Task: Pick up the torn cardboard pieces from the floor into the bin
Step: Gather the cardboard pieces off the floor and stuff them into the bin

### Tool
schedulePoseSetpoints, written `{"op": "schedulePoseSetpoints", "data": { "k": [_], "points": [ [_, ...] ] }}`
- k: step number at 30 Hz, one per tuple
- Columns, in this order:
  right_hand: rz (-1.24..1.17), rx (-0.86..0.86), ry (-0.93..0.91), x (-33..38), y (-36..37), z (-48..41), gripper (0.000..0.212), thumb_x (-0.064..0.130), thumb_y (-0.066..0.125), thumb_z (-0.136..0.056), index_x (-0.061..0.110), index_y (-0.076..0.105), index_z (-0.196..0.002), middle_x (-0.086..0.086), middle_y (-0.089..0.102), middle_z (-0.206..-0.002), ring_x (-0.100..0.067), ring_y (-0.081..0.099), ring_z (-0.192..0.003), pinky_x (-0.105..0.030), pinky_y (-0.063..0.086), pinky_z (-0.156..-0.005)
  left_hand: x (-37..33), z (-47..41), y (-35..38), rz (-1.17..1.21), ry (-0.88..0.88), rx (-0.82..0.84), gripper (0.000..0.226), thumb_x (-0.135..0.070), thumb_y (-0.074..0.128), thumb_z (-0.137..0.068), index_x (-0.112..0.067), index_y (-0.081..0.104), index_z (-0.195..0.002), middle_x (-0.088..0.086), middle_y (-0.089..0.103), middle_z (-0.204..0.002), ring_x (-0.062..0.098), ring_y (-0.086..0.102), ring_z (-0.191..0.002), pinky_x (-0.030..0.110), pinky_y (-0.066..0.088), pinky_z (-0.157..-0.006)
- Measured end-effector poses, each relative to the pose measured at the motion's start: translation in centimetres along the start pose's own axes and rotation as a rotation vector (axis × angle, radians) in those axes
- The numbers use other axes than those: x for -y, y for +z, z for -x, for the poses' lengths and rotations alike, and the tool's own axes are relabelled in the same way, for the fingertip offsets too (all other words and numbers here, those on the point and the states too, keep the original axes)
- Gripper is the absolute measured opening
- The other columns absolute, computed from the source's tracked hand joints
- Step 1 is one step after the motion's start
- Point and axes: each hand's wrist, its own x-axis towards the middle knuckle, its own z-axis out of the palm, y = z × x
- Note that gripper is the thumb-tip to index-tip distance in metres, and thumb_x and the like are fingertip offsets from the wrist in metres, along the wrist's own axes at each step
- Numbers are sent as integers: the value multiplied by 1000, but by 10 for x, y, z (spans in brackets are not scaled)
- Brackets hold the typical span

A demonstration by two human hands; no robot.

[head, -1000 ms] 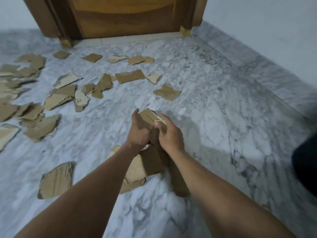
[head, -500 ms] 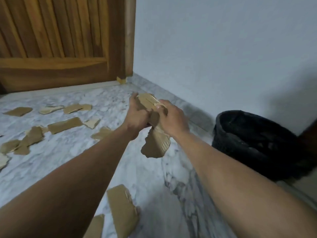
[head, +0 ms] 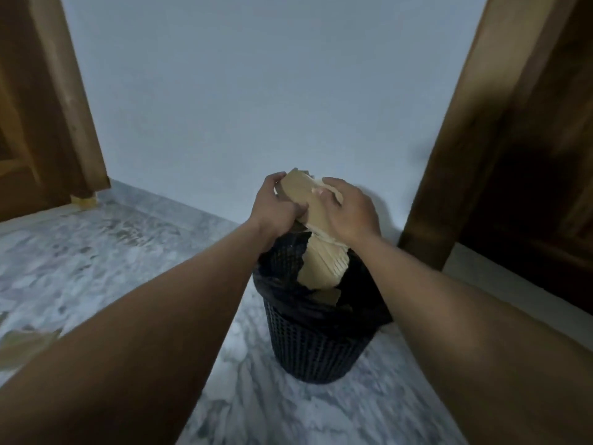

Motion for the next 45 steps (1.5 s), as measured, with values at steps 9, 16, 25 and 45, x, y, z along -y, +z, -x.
{"op": "schedulePoseSetpoints", "data": {
  "k": [9, 16, 25, 45],
  "points": [
    [193, 233, 162, -41, -10, -1, 58, 58, 40, -102, 25, 50, -148, -3, 52, -151, -27, 50, -135, -39, 40, -108, 39, 0, 15, -332, -46, 11, 60, -20, 71, -92, -20, 47, -147, 11, 55, -140, 28, 59, -120, 34, 52, -97],
    [115, 405, -63, 43, 43, 22, 63, 57, 40, -103, 21, 40, -155, -2, 41, -159, -22, 43, -141, -33, 32, -112, 52, 54, -93, -529, -34, -191, 45, -24, 60, -98, -20, 52, -143, 10, 57, -139, 26, 58, -122, 27, 44, -91],
    [102, 789, -295, 151, 194, 144, 77, 71, 42, -96, 31, 26, -160, -1, 24, -167, -24, 24, -152, -42, 27, -120, 128, 232, -282, -787, -321, -515, 44, -31, 49, -104, -21, 48, -147, 10, 54, -146, 31, 56, -126, 38, 47, -97],
    [416, 1299, -590, 200, 345, 462, 120, 107, 35, -52, 61, -31, -141, -2, -29, -166, -41, -29, -149, -76, -4, -113, 252, 519, -401, -1167, -937, -817, 125, -106, 30, -59, -42, -17, -156, 15, -19, -166, 39, -22, -150, 72, -15, -109]
  ]
}}
